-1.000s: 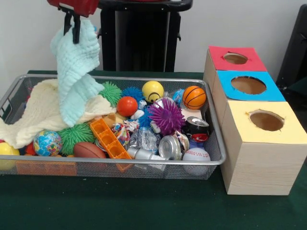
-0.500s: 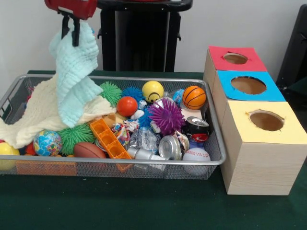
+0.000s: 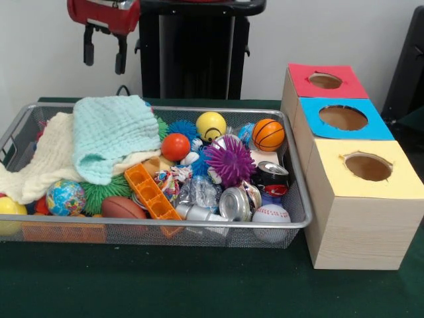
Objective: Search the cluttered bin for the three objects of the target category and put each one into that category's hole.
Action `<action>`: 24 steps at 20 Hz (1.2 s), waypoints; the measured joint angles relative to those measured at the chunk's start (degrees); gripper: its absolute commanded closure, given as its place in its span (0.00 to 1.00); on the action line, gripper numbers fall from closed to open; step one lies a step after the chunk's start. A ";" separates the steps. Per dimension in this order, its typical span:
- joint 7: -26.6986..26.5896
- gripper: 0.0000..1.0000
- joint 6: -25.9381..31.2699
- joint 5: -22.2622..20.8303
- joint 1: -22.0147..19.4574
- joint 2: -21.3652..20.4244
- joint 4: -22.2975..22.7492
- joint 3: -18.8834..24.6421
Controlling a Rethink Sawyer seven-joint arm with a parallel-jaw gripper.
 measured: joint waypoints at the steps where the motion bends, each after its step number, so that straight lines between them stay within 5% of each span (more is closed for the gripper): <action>1: 0.00 0.00 0.00 -0.01 0.01 -0.09 0.07 0.19; 15: 0.00 0.00 0.03 1.34 6.10 -5.42 0.74 1.89; 24: 0.00 0.00 0.27 1.30 7.09 -4.61 -0.04 6.24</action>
